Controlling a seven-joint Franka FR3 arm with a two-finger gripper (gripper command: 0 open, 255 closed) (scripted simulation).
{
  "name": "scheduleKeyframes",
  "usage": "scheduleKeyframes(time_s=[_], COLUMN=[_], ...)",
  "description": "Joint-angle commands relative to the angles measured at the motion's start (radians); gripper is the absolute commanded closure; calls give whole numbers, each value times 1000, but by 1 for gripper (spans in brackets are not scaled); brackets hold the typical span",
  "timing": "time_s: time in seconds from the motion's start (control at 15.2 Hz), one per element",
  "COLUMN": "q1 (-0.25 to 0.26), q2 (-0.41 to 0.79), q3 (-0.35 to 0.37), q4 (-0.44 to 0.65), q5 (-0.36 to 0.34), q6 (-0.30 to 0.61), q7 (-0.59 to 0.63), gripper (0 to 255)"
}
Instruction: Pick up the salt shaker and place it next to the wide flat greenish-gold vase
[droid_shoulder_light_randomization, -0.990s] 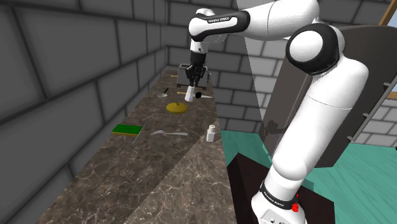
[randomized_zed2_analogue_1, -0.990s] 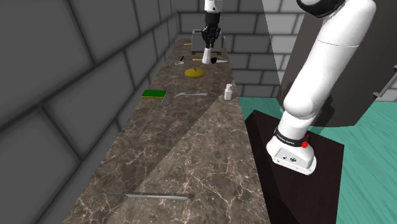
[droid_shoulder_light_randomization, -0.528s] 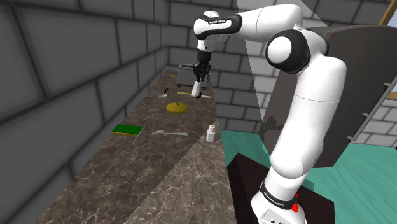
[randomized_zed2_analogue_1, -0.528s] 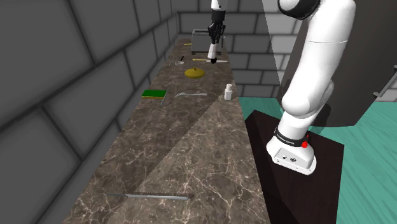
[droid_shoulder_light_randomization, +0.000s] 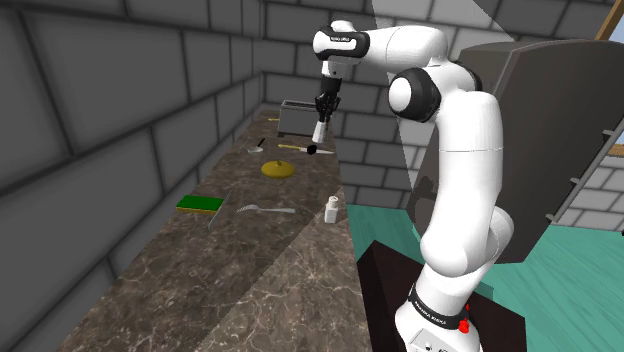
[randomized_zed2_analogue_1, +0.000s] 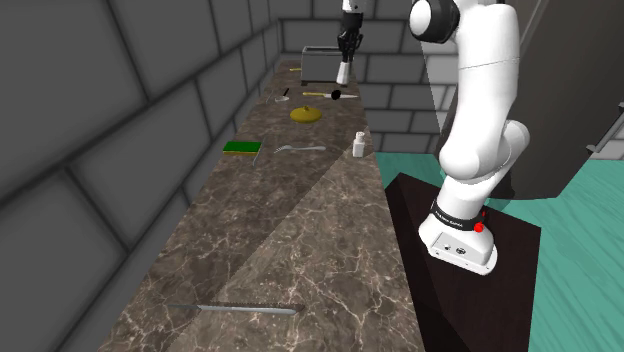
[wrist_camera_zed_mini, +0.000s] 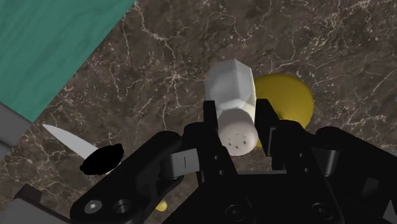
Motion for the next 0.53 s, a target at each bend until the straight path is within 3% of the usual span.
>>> scheduleKeyframes(time_s=[0.0,0.46], q1=[-34,-23], q2=[70,44], q3=[-7,-6], q4=[98,-37], q5=[16,11], q6=[-31,78], q7=[-32,-38], gripper=[255,255])
